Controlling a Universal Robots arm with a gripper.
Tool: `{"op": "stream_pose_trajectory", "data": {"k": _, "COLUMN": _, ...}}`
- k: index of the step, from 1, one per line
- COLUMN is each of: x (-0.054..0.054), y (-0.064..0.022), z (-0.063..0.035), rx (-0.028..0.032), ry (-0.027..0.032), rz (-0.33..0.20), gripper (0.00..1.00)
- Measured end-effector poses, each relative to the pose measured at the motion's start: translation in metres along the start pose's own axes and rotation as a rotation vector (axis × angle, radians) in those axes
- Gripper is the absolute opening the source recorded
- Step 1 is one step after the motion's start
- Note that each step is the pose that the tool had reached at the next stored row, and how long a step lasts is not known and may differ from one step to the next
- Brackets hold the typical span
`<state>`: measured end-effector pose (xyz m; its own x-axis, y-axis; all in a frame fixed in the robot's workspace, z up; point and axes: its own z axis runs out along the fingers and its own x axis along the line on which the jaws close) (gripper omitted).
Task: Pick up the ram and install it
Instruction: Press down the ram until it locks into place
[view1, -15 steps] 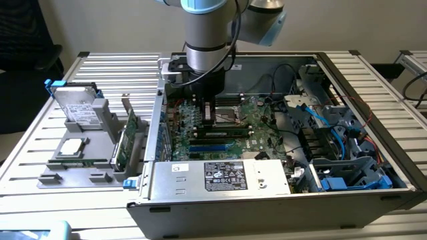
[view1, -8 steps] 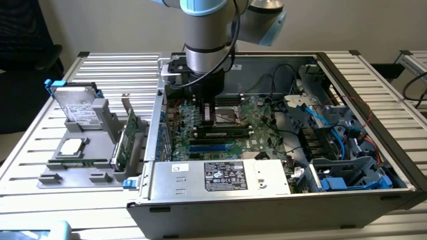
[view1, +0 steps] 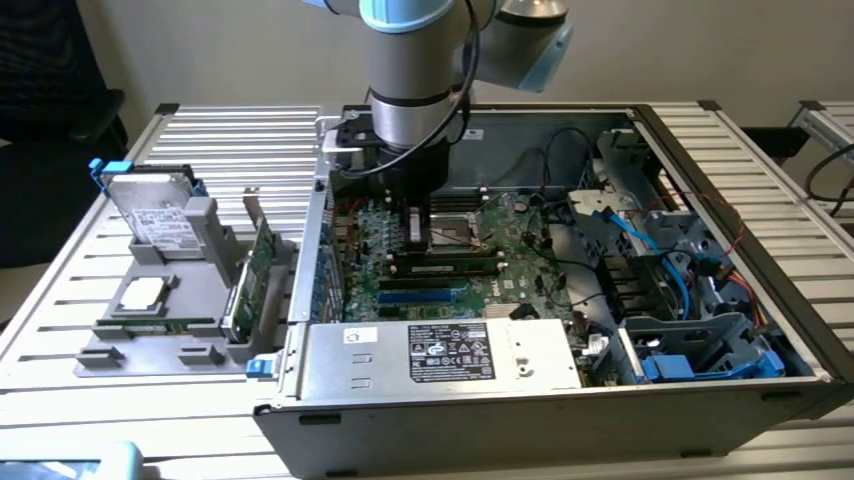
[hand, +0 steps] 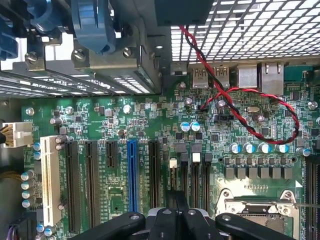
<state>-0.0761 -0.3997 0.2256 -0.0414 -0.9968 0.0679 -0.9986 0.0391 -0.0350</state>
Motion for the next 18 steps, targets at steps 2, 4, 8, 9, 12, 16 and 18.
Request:
{"op": "stream_pose_trajectory", "data": {"k": 2, "x": 0.0, "y": -0.0014, "z": -0.0056, "rx": -0.0006, "ry": 0.0005, "rz": 0.0, "gripper": 0.11}}
{"op": "stream_pose_trajectory", "data": {"k": 4, "x": 0.001, "y": -0.0047, "z": -0.0119, "rx": -0.0009, "ry": 0.001, "rz": 0.0, "gripper": 0.11}}
{"op": "stream_pose_trajectory", "data": {"k": 8, "x": 0.001, "y": -0.0157, "z": -0.0178, "rx": -0.001, "ry": 0.0011, "rz": 0.0, "gripper": 0.11}}
{"op": "stream_pose_trajectory", "data": {"k": 9, "x": 0.001, "y": -0.0189, "z": -0.0185, "rx": -0.001, "ry": 0.0011, "rz": 0.0, "gripper": 0.11}}
{"op": "stream_pose_trajectory", "data": {"k": 12, "x": 0.001, "y": -0.028, "z": -0.0202, "rx": -0.0011, "ry": 0.0013, "rz": 0.0, "gripper": 0.11}}
{"op": "stream_pose_trajectory", "data": {"k": 16, "x": 0.001, "y": -0.0392, "z": -0.0216, "rx": -0.0012, "ry": 0.0015, "rz": 0.0, "gripper": 0.11}}
{"op": "stream_pose_trajectory", "data": {"k": 18, "x": 0.001, "y": -0.0417, "z": -0.0215, "rx": -0.0011, "ry": 0.0012, "rz": 0.0, "gripper": 0.11}}
